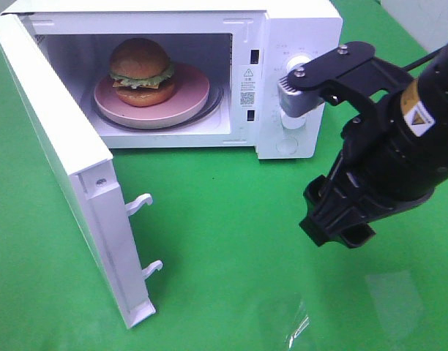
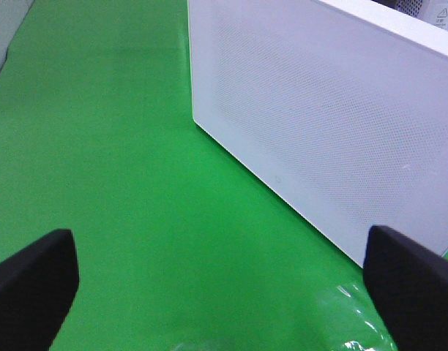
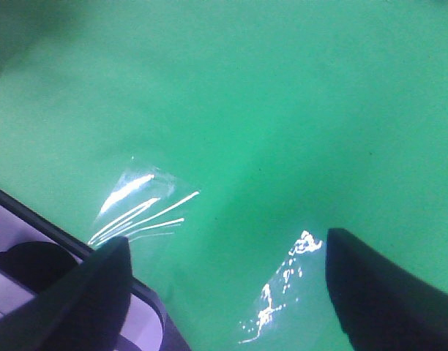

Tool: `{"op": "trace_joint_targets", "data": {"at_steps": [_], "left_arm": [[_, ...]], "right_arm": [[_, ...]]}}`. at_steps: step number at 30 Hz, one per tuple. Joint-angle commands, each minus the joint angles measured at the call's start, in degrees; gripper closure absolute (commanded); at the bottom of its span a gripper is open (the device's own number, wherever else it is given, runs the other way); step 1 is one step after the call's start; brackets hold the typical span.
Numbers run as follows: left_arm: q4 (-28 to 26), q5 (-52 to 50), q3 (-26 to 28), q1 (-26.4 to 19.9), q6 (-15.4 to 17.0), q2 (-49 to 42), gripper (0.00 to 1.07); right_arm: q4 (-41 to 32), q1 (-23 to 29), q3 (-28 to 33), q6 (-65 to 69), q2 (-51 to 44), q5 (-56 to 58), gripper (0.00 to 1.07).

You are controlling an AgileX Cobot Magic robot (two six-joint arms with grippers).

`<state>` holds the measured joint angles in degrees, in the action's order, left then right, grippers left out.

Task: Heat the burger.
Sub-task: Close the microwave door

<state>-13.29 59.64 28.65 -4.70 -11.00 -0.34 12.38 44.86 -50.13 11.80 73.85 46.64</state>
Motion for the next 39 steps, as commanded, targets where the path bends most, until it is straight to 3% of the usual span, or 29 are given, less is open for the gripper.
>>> {"op": "trace_joint_targets", "data": {"at_steps": [1,8,20,22,25,26,39], "left_arm": [[0.1,0.1,-0.1,0.4,0.3,-0.8,0.09],[0.1,0.1,-0.1,0.4,0.3,-0.8,0.09],[0.1,0.1,-0.1,0.4,0.3,-0.8,0.09],[0.1,0.1,-0.1,0.4,0.3,-0.8,0.09],[0.1,0.1,-0.1,0.4,0.3,-0.8,0.09],[0.1,0.1,-0.1,0.4,0.3,-0.8,0.09],[0.1,0.1,-0.1,0.4,0.3,-0.8,0.09]], "right_arm": [[0.2,0.1,1.6,0.2,-4.2,2.6,0.36],[0.2,0.1,2.6,-0.1,-9.6,5.4,0.27],[0.5,-0.6,8.5,-0.4,-18.7,9.2,0.30],[0.0,-6.1,12.0,-1.0,-22.9,8.8,0.31],[0.0,-8.9,13.2,-1.7,-24.9,8.4,0.31],[-0.5,-12.0,14.6,-1.5,-28.2,7.0,0.31],[-4.9,-27.3,19.9,-2.8,-50.0,5.8,0.31]]}}
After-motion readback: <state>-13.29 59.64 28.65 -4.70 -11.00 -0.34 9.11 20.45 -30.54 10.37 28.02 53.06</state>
